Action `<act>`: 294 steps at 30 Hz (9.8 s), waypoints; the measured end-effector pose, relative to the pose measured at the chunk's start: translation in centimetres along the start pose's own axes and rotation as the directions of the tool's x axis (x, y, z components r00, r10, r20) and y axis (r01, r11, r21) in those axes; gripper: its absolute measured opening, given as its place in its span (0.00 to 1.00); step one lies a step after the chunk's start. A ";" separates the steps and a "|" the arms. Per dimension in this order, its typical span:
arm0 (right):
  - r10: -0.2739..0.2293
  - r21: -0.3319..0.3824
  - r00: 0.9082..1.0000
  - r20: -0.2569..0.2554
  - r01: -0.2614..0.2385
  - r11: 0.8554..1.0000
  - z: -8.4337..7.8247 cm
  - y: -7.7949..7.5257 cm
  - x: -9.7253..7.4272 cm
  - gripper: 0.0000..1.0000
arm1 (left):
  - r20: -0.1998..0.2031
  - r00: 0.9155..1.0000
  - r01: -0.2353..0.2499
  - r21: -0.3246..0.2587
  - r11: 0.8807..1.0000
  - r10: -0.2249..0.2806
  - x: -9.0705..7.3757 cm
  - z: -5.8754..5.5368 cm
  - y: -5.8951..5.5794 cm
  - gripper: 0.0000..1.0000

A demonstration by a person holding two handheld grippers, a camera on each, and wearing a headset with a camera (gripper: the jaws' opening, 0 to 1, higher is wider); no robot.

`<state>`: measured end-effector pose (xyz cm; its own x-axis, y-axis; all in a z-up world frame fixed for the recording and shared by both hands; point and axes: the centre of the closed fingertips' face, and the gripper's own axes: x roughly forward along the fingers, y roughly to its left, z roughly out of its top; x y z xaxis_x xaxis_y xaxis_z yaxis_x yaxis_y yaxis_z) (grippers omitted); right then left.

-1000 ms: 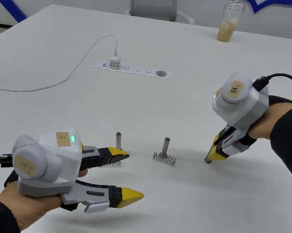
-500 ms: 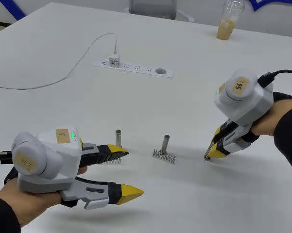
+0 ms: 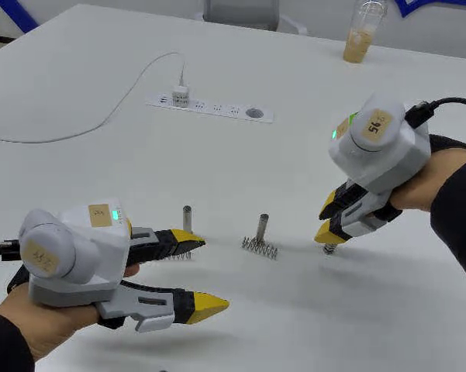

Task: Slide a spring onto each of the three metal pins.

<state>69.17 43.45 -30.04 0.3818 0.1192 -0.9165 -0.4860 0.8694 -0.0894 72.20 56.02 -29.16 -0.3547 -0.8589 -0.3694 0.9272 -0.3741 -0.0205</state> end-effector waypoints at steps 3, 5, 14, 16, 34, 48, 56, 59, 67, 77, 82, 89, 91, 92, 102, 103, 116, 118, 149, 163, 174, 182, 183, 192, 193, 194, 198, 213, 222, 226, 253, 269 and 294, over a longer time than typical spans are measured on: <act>0.017 -0.004 1.000 0.011 -0.017 1.000 0.7 0.6 0.6 0.21 | 0.001 1.000 -0.004 0.000 1.000 0.004 -0.1 0.0 0.1 0.53; 0.024 -0.007 1.000 0.017 -0.024 1.000 1.2 0.9 1.0 0.20 | 0.004 1.000 -0.005 -0.002 1.000 0.005 -0.1 0.0 0.2 0.53; 0.061 0.004 0.997 0.039 -0.061 0.998 2.2 1.9 3.3 0.17 | 0.003 1.000 -0.004 -0.004 1.000 0.004 -0.1 0.0 0.0 0.53; 0.068 0.009 0.997 0.041 -0.068 0.998 2.2 1.9 3.8 0.17 | 0.003 1.000 -0.005 -0.005 1.000 0.005 -0.1 0.0 0.1 0.53; 0.091 0.012 0.995 0.033 -0.092 0.996 2.5 2.1 6.0 0.13 | -0.001 1.000 -0.008 -0.012 1.000 0.008 -0.1 -0.1 0.2 0.52; 0.098 0.014 0.995 0.035 -0.098 0.995 2.5 2.4 5.6 0.12 | -0.002 1.000 -0.012 -0.012 1.000 0.012 0.0 -0.1 0.3 0.51; 0.108 -0.022 0.993 0.040 -0.107 0.994 2.5 3.6 3.5 0.12 | -0.010 1.000 0.002 0.006 1.000 -0.002 0.6 0.1 0.2 0.50; 0.116 -0.049 0.992 0.041 -0.114 0.992 2.7 4.5 2.8 0.12 | -0.010 1.000 0.008 0.019 1.000 -0.008 0.8 0.4 0.2 0.49; 0.144 -0.109 0.989 0.046 -0.138 0.984 3.4 6.7 1.4 0.12 | -0.010 1.000 0.026 0.042 0.999 -0.026 1.2 0.8 0.0 0.47; 0.172 -0.160 0.983 0.060 -0.161 0.974 4.5 7.9 0.7 0.12 | -0.010 0.999 0.053 0.071 0.996 -0.053 1.5 1.2 -0.6 0.42; 0.188 -0.193 0.979 0.073 -0.171 0.966 5.1 8.6 0.4 0.12 | -0.007 0.997 0.073 0.093 0.993 -0.073 1.7 1.4 -1.1 0.35; 0.205 -0.229 0.975 0.088 -0.181 0.957 5.6 9.1 0.1 0.12 | -0.001 0.995 0.097 0.112 0.989 -0.097 1.9 1.6 -1.6 0.27; 0.210 -0.236 0.973 0.096 -0.183 0.954 5.7 9.2 0.0 0.12 | -0.001 0.995 0.103 0.120 0.987 -0.104 1.9 1.6 -1.7 0.24; 0.211 -0.238 0.973 0.098 -0.183 0.954 5.7 9.3 0.0 0.12 | -0.001 0.994 0.105 0.123 0.987 -0.106 1.9 1.6 -1.8 0.23; 0.231 -0.262 0.967 0.110 -0.196 0.945 5.7 9.8 -0.2 0.12 | -0.002 0.993 0.117 0.150 0.982 -0.118 1.9 1.7 -2.1 0.13; 0.231 -0.267 0.966 0.112 -0.195 0.944 5.7 9.8 -0.2 0.12 | -0.003 0.993 0.118 0.150 0.982 -0.119 1.9 1.7 -2.1 0.13; 0.247 -0.266 0.962 0.115 -0.210 0.941 5.3 10.2 -0.3 0.13 | 0.003 0.988 0.154 0.153 0.976 -0.156 1.9 1.9 -2.9 0.11; 0.250 -0.263 0.961 0.116 -0.213 0.941 5.2 10.2 -0.2 0.13 | 0.003 0.987 0.156 0.153 0.976 -0.159 1.9 1.9 -3.0 0.10; 0.249 -0.277 0.954 0.168 -0.196 0.941 7.5 10.6 -1.8 0.12 | 0.005 0.988 0.150 0.132 0.980 -0.152 2.0 1.8 -2.8 0.10; 0.239 -0.309 0.957 0.166 -0.180 0.934 8.9 10.7 -2.0 0.12 | 0.018 0.989 0.141 0.120 0.983 -0.144 2.2 2.0 -2.4 0.11; 0.218 -0.300 0.963 0.155 -0.165 0.940 8.6 9.7 -2.3 0.12 | 0.020 0.992 0.121 0.104 0.987 -0.124 1.9 1.8 -2.1 0.18; 0.189 -0.278 0.970 0.150 -0.142 0.950 8.0 8.5 -2.7 0.12 | 0.022 0.995 0.092 0.071 0.993 -0.094 1.2 1.4 -1.4 0.24; 0.184 -0.274 0.972 0.149 -0.138 0.952 8.0 8.2 -2.8 0.12 | 0.023 0.996 0.089 0.065 0.994 -0.090 1.0 1.3 -1.3 0.24; 0.149 -0.252 0.978 0.145 -0.109 0.962 7.6 6.4 -3.3 0.12 | 0.027 0.998 0.054 0.030 0.998 -0.054 0.0 0.9 -0.7 0.31; 0.146 -0.250 0.979 0.144 -0.106 0.962 7.6 6.2 -3.4 0.12 | 0.028 0.998 0.048 0.025 0.999 -0.049 -0.2 0.8 -0.5 0.32; 0.143 -0.250 0.979 0.145 -0.104 0.963 7.6 6.0 -3.4 0.12 | 0.028 0.999 0.044 0.021 0.999 -0.045 -0.3 0.7 -0.5 0.32; 0.133 -0.248 0.982 0.136 -0.096 0.964 7.7 5.4 -3.5 0.12 | 0.030 0.999 0.024 0.009 1.000 -0.025 -0.8 0.6 -0.1 0.34; 0.092 -0.239 0.992 0.082 -0.070 0.969 7.6 2.5 -3.2 0.12 | 0.027 1.000 -0.009 -0.009 1.000 0.010 -1.7 0.0 0.3 0.37; 0.069 -0.248 0.997 0.026 -0.061 0.967 7.4 0.7 -2.2 0.12 | 0.024 1.000 -0.015 -0.014 1.000 0.015 -1.9 -0.1 0.3 0.37; 0.081 -0.246 0.997 0.009 -0.077 0.966 7.4 0.6 -1.5 0.12 | 0.022 1.000 -0.020 -0.016 1.000 0.021 -2.0 -0.2 0.4 0.37; 0.112 -0.208 0.989 -0.093 -0.130 0.969 6.2 0.4 2.8 0.12 | 0.019 0.999 -0.036 -0.038 0.999 0.036 -2.4 -1.1 0.8 0.36; 0.098 -0.194 0.988 -0.117 -0.120 0.974 5.1 0.5 4.7 0.12 | 0.022 0.999 -0.044 -0.045 0.998 0.045 -2.5 -1.2 1.0 0.36; 0.094 -0.245 0.995 0.021 -0.086 0.966 9.3 2.5 3.3 0.19 | 0.021 0.996 -0.080 -0.056 0.995 0.082 -3.4 -1.3 1.9 0.36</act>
<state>76.52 50.44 -29.66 0.3509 0.2108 -0.9124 -0.6946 0.7120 -0.1027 75.34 58.70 -29.17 -0.2803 -0.8937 -0.3503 0.9579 -0.2838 -0.0425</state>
